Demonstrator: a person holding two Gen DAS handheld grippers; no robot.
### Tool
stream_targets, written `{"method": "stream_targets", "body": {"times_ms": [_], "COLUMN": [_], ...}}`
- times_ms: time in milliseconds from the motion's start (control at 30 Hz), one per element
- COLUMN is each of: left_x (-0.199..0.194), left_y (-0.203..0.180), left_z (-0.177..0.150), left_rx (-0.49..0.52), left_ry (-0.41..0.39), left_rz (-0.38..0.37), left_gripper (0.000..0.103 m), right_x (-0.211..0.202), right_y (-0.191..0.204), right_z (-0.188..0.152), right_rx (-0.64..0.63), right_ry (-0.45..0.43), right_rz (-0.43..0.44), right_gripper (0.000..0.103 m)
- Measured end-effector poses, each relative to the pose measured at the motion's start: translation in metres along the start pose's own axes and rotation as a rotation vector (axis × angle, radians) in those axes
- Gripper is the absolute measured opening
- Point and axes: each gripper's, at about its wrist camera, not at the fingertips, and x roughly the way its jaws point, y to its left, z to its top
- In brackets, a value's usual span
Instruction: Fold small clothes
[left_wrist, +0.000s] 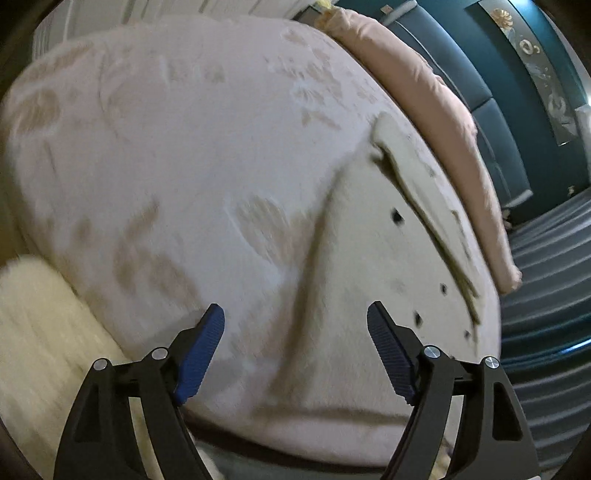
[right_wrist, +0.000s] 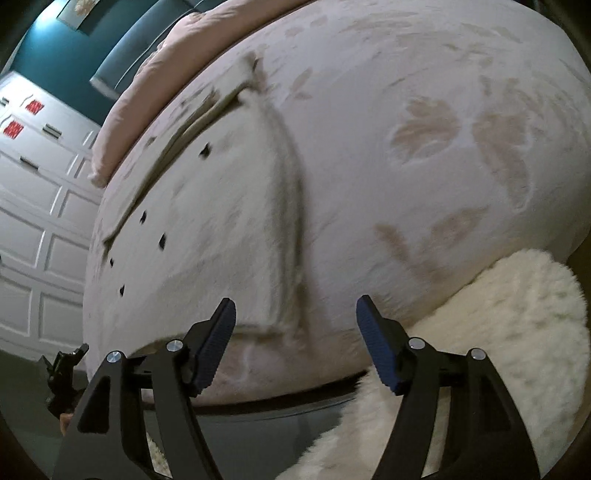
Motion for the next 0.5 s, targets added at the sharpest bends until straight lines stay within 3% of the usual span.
{"method": "stream_targets", "body": {"times_ms": [100,167,367,400,467,500], "left_x": [0.015,0.019,0.032,0.032,0.034,0.035], "left_y": [-0.012,-0.022,-0.044,-0.046,-0.050,-0.052], "left_z": [-0.013,-0.017,-0.018,-0.018,-0.017,-0.017], "left_rx": [0.006,0.040,0.096,0.114,0.150,0.162], "left_ry": [0.052,0.032,0.077,0.076,0.083,0.093], "left_rz": [-0.029,-0.009,-0.060,-0.051,-0.055,-0.052], "left_gripper": [0.080,0.087,0.084,0.081,0.046,0.035], "right_x": [0.005,0.012,0.030,0.032,0.034,0.035], "right_y": [0.013,0.021,0.047,0.050,0.054,0.056], "right_z": [-0.002,-0.003,-0.004,-0.004,-0.001,0.000], "right_rx": [-0.022,-0.027,-0.057,-0.058,-0.058,-0.057], "right_ry": [-0.003,-0.003,-0.017,-0.021,-0.030,-0.032], "right_rz": [0.002,0.016,0.013,0.011,0.013,0.016], "right_gripper": [0.069,0.070,0.072,0.072,0.072,0.067]}}
